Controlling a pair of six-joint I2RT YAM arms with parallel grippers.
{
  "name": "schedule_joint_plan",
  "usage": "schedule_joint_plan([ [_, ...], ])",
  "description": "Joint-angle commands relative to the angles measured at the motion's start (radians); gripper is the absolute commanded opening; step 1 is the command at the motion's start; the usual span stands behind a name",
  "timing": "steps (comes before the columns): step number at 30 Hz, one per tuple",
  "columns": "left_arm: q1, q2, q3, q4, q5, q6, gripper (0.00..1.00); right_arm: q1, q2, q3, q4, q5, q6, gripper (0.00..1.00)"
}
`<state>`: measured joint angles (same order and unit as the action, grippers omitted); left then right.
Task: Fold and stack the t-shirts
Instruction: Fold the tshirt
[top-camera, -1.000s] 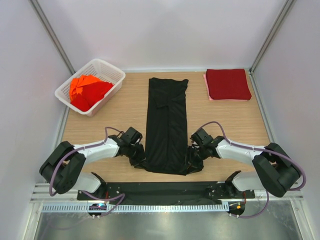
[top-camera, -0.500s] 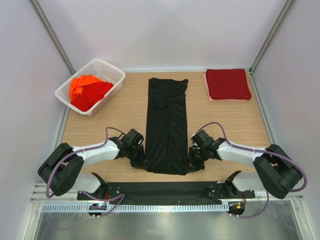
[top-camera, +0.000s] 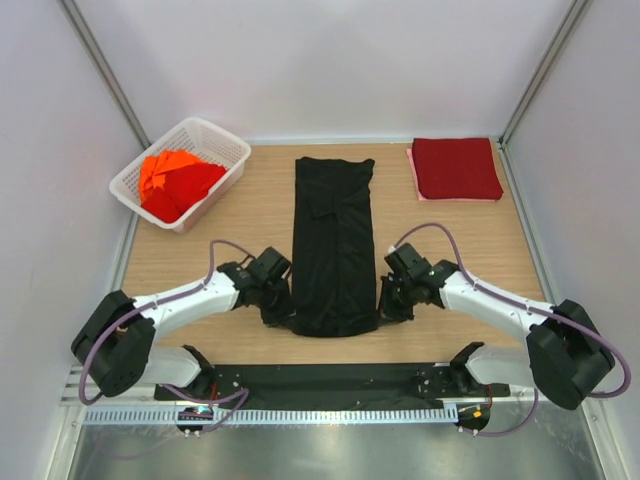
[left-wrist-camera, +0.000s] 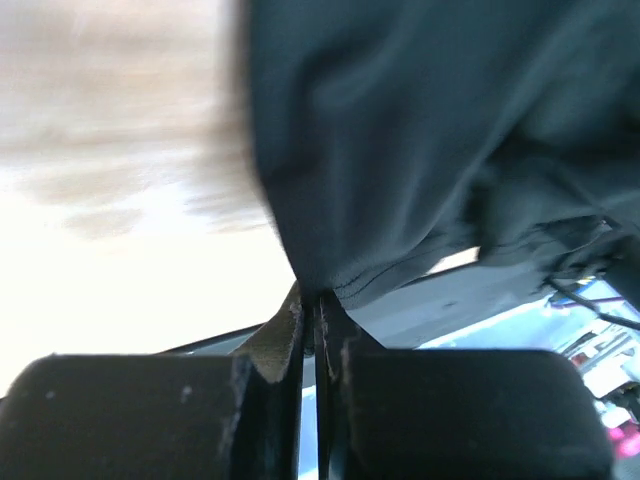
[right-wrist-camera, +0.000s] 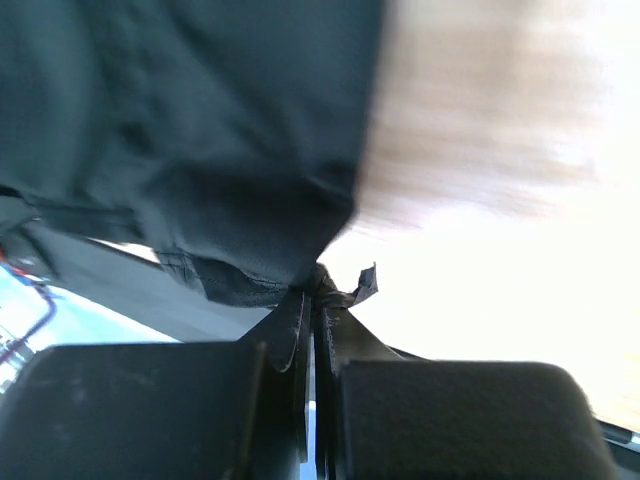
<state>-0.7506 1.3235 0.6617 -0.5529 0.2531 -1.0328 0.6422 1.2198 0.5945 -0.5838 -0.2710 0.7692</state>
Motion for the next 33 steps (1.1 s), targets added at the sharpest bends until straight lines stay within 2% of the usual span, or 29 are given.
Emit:
schedule_joint_plan([
  [1,0.025,0.032,0.14,-0.097,-0.046,0.098,0.03,-0.012,0.044,0.149,-0.091,0.055,-0.09,0.01],
  [10,0.14,0.167,0.381,-0.202,0.006,0.218,0.03,-0.085,0.152,0.339,-0.139,0.03,-0.145,0.01],
  [17,0.243,0.33,0.599,-0.269,0.057,0.321,0.03,-0.187,0.328,0.559,-0.172,-0.011,-0.222,0.01],
  [25,0.329,0.528,0.837,-0.315,0.123,0.332,0.01,-0.251,0.498,0.779,-0.198,-0.016,-0.281,0.01],
  [33,0.362,0.658,0.973,-0.325,0.136,0.344,0.0,-0.291,0.684,0.975,-0.261,-0.008,-0.329,0.01],
])
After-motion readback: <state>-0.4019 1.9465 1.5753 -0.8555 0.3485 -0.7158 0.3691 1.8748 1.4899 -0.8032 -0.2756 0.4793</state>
